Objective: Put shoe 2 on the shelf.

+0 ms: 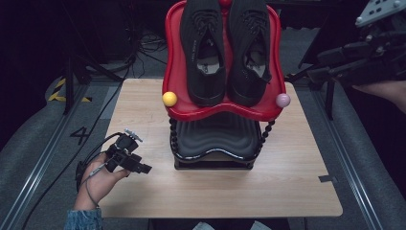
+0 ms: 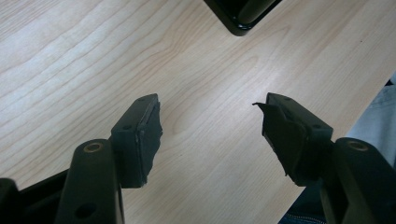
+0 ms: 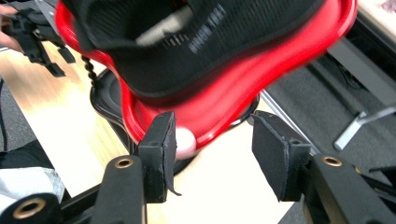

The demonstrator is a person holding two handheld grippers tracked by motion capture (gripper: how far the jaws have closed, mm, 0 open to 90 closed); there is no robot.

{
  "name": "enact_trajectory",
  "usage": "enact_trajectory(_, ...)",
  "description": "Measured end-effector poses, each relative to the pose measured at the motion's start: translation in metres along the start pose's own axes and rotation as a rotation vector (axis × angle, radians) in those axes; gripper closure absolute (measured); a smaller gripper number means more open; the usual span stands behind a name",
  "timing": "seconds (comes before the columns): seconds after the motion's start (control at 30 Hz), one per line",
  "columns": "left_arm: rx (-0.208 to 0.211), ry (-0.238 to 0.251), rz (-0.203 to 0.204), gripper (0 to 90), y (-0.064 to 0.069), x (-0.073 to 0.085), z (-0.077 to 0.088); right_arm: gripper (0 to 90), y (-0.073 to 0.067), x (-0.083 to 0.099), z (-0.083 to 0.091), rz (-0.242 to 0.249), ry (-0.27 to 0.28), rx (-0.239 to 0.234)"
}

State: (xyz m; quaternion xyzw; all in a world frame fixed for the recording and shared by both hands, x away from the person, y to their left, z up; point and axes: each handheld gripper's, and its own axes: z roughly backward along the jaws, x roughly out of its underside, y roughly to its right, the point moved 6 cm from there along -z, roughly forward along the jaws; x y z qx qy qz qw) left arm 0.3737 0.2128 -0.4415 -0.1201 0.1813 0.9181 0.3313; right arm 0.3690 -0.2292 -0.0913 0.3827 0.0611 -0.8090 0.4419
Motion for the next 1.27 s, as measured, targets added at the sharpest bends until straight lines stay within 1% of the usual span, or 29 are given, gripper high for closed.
enact_trajectory(0.07,0.0,0.006,-0.002,37.7,-0.002,0.0,0.001,49.7,0.005,0.01,-0.001,-0.018,-0.009,0.004)
enact_trajectory(0.13,-0.003,0.008,-0.001,37.4,-0.003,0.001,0.002,49.7,0.008,0.014,-0.003,-0.023,-0.014,0.006)
enact_trajectory(0.17,0.0,0.012,0.008,37.3,-0.003,0.001,0.002,49.3,0.012,0.022,-0.005,-0.038,-0.025,0.007)
enact_trajectory(0.23,-0.005,0.014,0.012,37.4,-0.005,0.002,0.003,48.3,0.016,0.033,-0.008,-0.053,-0.032,0.007)
enact_trajectory(0.27,0.002,0.014,0.016,37.3,-0.004,0.002,0.003,48.3,0.018,0.039,-0.011,-0.062,-0.037,0.009)
enact_trajectory(0.3,-0.002,0.015,0.016,37.4,-0.005,0.002,0.003,48.3,0.023,0.053,-0.015,-0.089,-0.047,0.003)
enact_trajectory(0.33,-0.002,0.015,0.016,37.3,-0.006,0.003,0.003,48.3,0.023,0.053,-0.015,-0.089,-0.047,0.003)
enact_trajectory(0.43,-0.003,0.019,0.02,37.3,-0.007,0.002,0.003,48.2,0.03,0.073,-0.023,-0.119,-0.059,-0.002)
enact_trajectory(0.47,-0.002,0.019,0.023,37.3,-0.007,0.003,0.003,47.1,0.034,0.087,-0.028,-0.135,-0.069,-0.002)
enact_trajectory(0.5,-0.002,0.019,0.023,37.3,-0.007,0.003,0.003,47.1,0.034,0.087,-0.028,-0.135,-0.069,-0.002)
enact_trajectory(0.53,-0.003,0.018,0.021,37.3,-0.007,0.003,0.003,46.9,0.037,0.1,-0.034,-0.154,-0.08,0.003)
enact_trajectory(0.57,-0.003,0.018,0.021,37.3,-0.007,0.003,0.003,46.9,0.037,0.1,-0.034,-0.154,-0.08,0.003)
enact_trajectory(0.6,-0.006,0.019,0.024,37.3,-0.008,0.003,0.002,46.4,0.038,0.105,-0.036,-0.162,-0.087,0.002)
enact_trajectory(0.67,-0.001,0.018,0.032,37.2,-0.009,0.003,0.002,45.8,0.041,0.125,-0.047,-0.18,-0.108,0.004)
enact_trajectory(0.7,-0.001,0.016,0.031,37.3,-0.009,0.003,0.001,45.8,0.041,0.13,-0.05,-0.19,-0.114,0.003)
enact_trajectory(0.77,-0.003,0.015,0.027,37.2,-0.009,0.003,0.001,45.6,0.042,0.134,-0.053,-0.196,-0.116,0.001)
enact_trajectory(0.8,0.0,0.015,0.03,37.2,-0.009,0.003,0.001,45.5,0.042,0.141,-0.057,-0.209,-0.117,-0.006)
enact_trajectory(0.83,-0.006,0.017,0.025,37.2,-0.01,0.003,0.001,44.9,0.043,0.152,-0.064,-0.233,-0.131,-0.011)
enact_trajectory(0.87,-0.001,0.019,0.033,37.2,-0.009,0.002,0.001,44.4,0.042,0.158,-0.067,-0.243,-0.138,-0.014)
enact_trajectory(0.9,-0.001,0.019,0.033,37.2,-0.009,0.002,0.001,44.4,0.042,0.158,-0.067,-0.243,-0.138,-0.014)
enact_trajectory(0.93,-0.002,0.018,0.029,37.0,-0.009,0.002,0.001,44.1,0.041,0.17,-0.076,-0.251,-0.149,-0.016)
enact_trajectory(0.97,-0.002,0.018,0.029,36.1,-0.009,0.002,0.001,44.1,0.041,0.17,-0.076,-0.251,-0.149,-0.016)
enact_trajectory(1.0,-0.009,0.016,0.023,35.7,-0.009,0.002,0.0,43.8,0.04,0.183,-0.085,-0.256,-0.168,-0.019)
enact_trajectory(1.07,-0.005,0.019,0.025,35.6,-0.008,0.001,-0.001,43.8,0.037,0.194,-0.094,-0.273,-0.171,-0.023)
enact_trajectory(1.1,-0.005,0.019,0.025,35.6,-0.008,0.001,-0.001,43.8,0.037,0.194,-0.094,-0.273,-0.171,-0.023)
enact_trajectory(1.13,-0.008,0.022,0.027,35.6,-0.008,0.001,-0.001,43.6,0.036,0.198,-0.098,-0.28,-0.173,-0.026)
enact_trajectory(1.17,-0.011,0.027,0.027,35.3,-0.008,0.0,-0.001,41.7,0.033,0.211,-0.108,-0.287,-0.176,-0.03)
enact_trajectory(1.2,-0.011,0.027,0.026,34.8,-0.008,0.0,-0.001,41.0,0.032,0.216,-0.112,-0.283,-0.175,-0.024)
enact_trajectory(1.27,-0.016,0.028,0.022,34.1,-0.008,0.0,-0.002,40.1,0.031,0.219,-0.114,-0.278,-0.169,-0.023)
